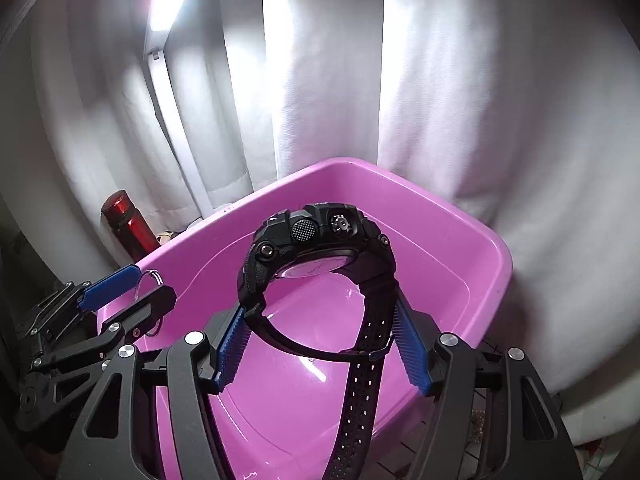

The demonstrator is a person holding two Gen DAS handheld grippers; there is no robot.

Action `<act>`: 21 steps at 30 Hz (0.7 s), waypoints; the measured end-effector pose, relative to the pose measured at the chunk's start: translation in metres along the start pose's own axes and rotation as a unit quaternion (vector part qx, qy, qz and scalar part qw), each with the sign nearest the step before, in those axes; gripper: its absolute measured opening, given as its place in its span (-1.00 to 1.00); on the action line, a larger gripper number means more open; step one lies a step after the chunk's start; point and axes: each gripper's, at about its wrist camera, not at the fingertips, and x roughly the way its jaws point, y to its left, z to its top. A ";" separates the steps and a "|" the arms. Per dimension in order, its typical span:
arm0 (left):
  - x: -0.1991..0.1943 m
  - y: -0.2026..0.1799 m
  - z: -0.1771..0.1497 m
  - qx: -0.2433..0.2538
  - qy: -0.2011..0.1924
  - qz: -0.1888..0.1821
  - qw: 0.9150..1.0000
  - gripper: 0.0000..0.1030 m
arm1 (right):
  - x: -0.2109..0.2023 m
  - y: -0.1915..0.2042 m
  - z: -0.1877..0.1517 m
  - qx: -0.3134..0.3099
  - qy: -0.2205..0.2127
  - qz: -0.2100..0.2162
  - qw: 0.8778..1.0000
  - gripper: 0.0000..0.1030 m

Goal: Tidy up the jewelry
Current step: 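Carry watch and bangle into the pink tub and open both grippers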

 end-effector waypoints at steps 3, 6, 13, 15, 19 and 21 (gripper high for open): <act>0.009 0.003 0.002 -0.003 0.018 0.004 1.000 -0.05 | 0.019 -0.001 0.000 0.005 0.029 -0.001 1.000 0.22; 0.018 0.006 0.002 -0.003 0.040 0.013 0.999 -0.05 | 0.035 0.002 -0.001 0.001 0.053 -0.011 0.999 0.22; 0.035 0.010 0.001 -0.003 0.071 0.023 0.997 -0.04 | 0.064 -0.006 -0.003 0.010 0.095 -0.036 0.995 0.23; 0.036 0.009 0.001 -0.001 0.075 0.029 0.997 -0.04 | 0.069 -0.008 -0.005 0.012 0.103 -0.043 0.994 0.23; 0.040 0.012 -0.001 -0.004 0.088 0.041 0.995 0.06 | 0.070 -0.010 -0.003 0.017 0.113 -0.050 0.992 0.23; 0.037 0.012 -0.002 -0.006 0.087 0.045 0.995 0.33 | 0.071 -0.010 -0.004 0.014 0.121 -0.056 0.991 0.24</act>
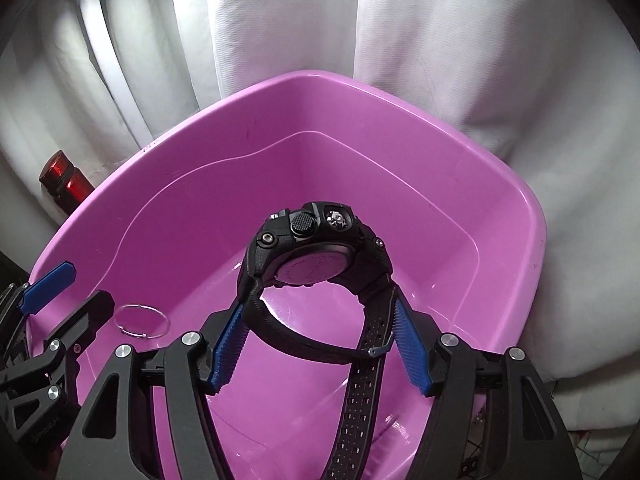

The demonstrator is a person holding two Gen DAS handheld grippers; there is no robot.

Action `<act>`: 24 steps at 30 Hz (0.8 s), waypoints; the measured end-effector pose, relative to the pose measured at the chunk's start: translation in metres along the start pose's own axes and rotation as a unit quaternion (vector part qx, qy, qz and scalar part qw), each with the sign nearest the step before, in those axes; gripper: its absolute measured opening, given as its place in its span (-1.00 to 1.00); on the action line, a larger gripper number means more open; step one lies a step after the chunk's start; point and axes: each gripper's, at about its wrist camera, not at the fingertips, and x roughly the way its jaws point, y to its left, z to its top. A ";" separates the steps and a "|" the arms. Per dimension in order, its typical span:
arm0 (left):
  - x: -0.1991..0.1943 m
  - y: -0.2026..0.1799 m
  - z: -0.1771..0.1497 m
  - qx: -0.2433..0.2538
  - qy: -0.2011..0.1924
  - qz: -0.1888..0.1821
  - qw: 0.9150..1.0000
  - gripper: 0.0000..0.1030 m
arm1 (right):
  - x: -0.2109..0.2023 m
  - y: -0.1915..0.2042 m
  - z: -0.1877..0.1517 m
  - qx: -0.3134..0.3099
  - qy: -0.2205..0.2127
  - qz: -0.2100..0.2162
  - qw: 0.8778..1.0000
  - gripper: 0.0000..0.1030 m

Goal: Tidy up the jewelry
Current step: 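Carry watch and bangle into the pink tub and open both grippers, then move both grippers back from the tub toward the table items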

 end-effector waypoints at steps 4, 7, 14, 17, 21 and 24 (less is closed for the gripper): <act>-0.008 0.003 0.001 -0.007 -0.009 0.002 1.000 0.59 | 0.002 0.003 -0.001 -0.010 0.008 -0.013 1.000 0.25; -0.011 0.004 0.001 -0.008 -0.009 0.004 1.000 0.59 | -0.003 0.003 -0.002 -0.011 -0.001 -0.020 1.000 0.28; -0.019 0.004 -0.001 -0.015 -0.010 0.004 1.000 0.59 | -0.022 -0.005 -0.004 -0.002 -0.025 -0.022 0.999 0.33; -0.021 0.002 -0.002 -0.015 -0.011 0.003 1.000 0.59 | -0.027 -0.009 -0.010 0.004 -0.030 -0.021 0.999 0.33; -0.027 -0.001 -0.004 -0.016 -0.014 0.004 1.000 0.59 | -0.027 -0.011 -0.016 0.012 -0.031 -0.015 0.999 0.33; -0.032 -0.002 -0.006 -0.018 -0.017 0.003 1.000 0.59 | -0.031 -0.012 -0.021 0.016 -0.034 -0.011 0.999 0.33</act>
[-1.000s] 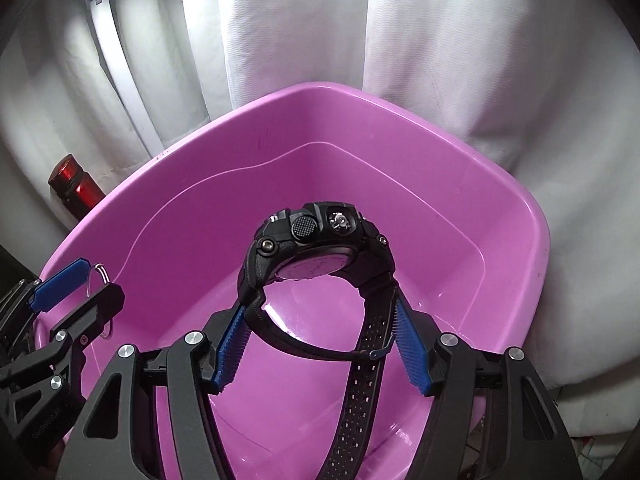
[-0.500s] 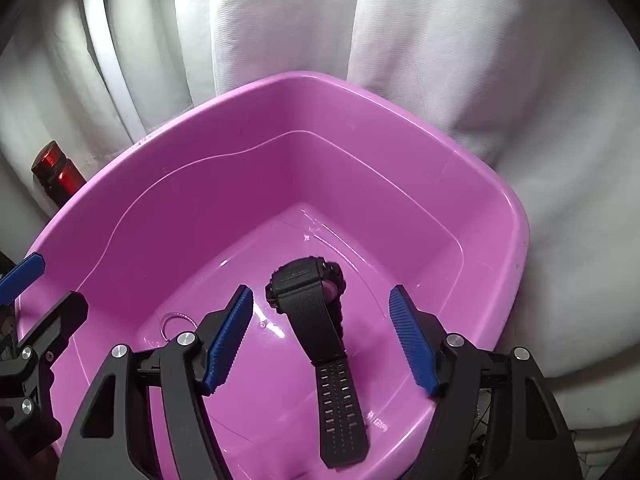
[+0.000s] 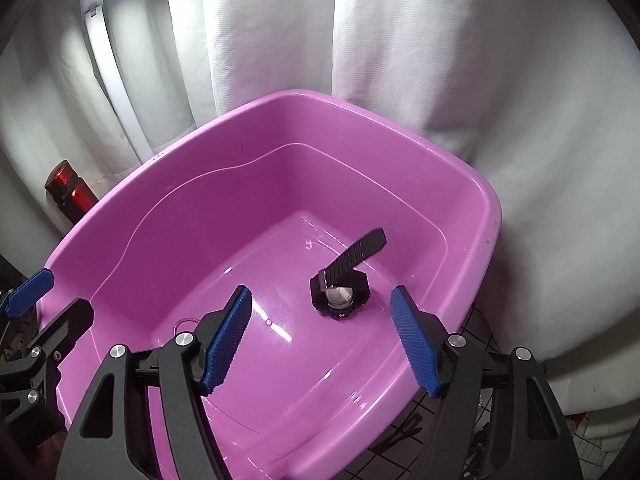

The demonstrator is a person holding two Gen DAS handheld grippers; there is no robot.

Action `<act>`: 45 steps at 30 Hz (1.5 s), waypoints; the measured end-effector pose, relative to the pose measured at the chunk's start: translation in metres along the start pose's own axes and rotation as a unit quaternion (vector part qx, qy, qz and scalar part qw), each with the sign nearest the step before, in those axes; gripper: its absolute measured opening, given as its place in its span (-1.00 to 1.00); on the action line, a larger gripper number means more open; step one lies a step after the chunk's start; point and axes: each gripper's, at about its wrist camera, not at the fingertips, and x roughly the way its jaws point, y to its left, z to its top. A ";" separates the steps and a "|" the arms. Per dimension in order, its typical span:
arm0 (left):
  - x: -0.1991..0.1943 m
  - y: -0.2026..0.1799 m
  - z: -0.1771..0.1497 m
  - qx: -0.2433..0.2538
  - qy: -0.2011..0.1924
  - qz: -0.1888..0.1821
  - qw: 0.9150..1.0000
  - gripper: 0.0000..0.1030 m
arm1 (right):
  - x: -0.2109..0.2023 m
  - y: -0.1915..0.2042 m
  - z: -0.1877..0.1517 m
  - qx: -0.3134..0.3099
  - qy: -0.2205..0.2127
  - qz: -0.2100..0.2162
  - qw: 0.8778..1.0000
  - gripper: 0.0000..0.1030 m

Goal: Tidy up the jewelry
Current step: 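Move both grippers back from the tub toward the table items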

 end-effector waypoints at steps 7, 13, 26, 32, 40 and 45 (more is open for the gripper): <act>-0.014 -0.002 -0.005 0.000 -0.007 0.000 1.000 0.67 | -0.016 -0.007 -0.010 0.018 -0.017 0.007 1.000 0.33; -0.027 -0.007 -0.008 0.005 -0.018 -0.004 1.000 0.68 | -0.031 -0.011 -0.020 0.031 -0.032 0.016 0.999 0.33; -0.052 -0.039 -0.025 0.024 -0.023 -0.034 0.999 0.77 | -0.082 -0.046 -0.063 0.078 -0.072 0.013 0.994 0.33; -0.067 -0.064 -0.034 0.041 -0.029 -0.060 0.997 0.82 | -0.106 -0.085 -0.107 0.119 -0.073 -0.012 0.990 0.37; -0.079 -0.103 -0.047 0.062 -0.030 -0.091 0.993 0.83 | -0.143 -0.158 -0.178 0.180 -0.066 -0.086 0.978 0.37; -0.083 -0.135 -0.062 0.081 -0.024 -0.117 0.989 0.84 | -0.165 -0.199 -0.226 0.222 -0.057 -0.124 0.966 0.40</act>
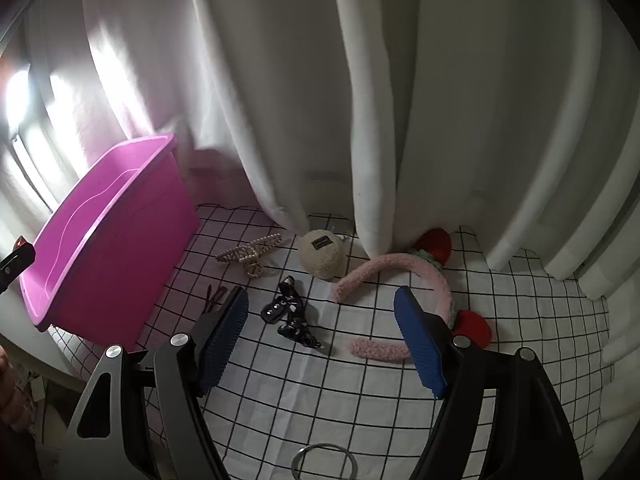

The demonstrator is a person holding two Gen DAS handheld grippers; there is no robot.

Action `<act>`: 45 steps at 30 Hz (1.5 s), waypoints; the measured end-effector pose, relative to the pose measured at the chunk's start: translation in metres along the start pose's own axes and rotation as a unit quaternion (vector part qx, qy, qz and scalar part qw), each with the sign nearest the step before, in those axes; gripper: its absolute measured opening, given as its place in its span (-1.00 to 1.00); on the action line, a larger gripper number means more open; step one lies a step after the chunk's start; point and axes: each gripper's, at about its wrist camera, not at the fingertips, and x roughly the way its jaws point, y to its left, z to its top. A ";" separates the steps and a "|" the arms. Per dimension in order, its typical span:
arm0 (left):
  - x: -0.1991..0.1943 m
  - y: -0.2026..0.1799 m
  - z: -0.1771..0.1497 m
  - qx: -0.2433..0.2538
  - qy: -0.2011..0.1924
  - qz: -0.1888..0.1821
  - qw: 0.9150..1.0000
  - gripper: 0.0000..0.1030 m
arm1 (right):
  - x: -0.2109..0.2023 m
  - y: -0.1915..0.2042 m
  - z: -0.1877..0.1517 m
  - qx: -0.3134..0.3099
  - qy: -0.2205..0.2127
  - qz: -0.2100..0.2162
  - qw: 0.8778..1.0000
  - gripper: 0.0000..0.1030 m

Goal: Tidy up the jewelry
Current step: 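Move both grippers back from the tub toward the table items, then reach the right gripper to the pink headband near its strawberry ornament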

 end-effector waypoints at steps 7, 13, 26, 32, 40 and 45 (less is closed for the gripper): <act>0.006 -0.046 -0.021 0.024 0.017 -0.033 0.999 0.85 | -0.010 -0.064 -0.033 0.044 0.022 -0.037 0.998 0.40; 0.017 -0.080 -0.053 0.043 0.039 -0.050 0.997 0.85 | -0.008 -0.102 -0.052 0.062 0.035 -0.049 0.996 0.40; 0.039 -0.142 -0.132 0.053 0.105 -0.037 0.992 0.85 | 0.038 -0.141 -0.068 0.032 0.067 -0.029 0.997 0.40; 0.048 -0.162 -0.169 0.053 0.118 -0.020 0.991 0.85 | 0.064 -0.150 -0.068 0.026 0.068 -0.011 0.997 0.40; 0.065 -0.193 -0.216 0.069 0.139 -0.018 0.988 0.85 | 0.093 -0.149 -0.059 0.027 0.062 -0.005 0.998 0.40; 0.069 -0.203 -0.236 0.076 0.139 -0.007 0.987 0.85 | 0.119 -0.142 -0.047 -0.006 0.063 -0.019 0.998 0.40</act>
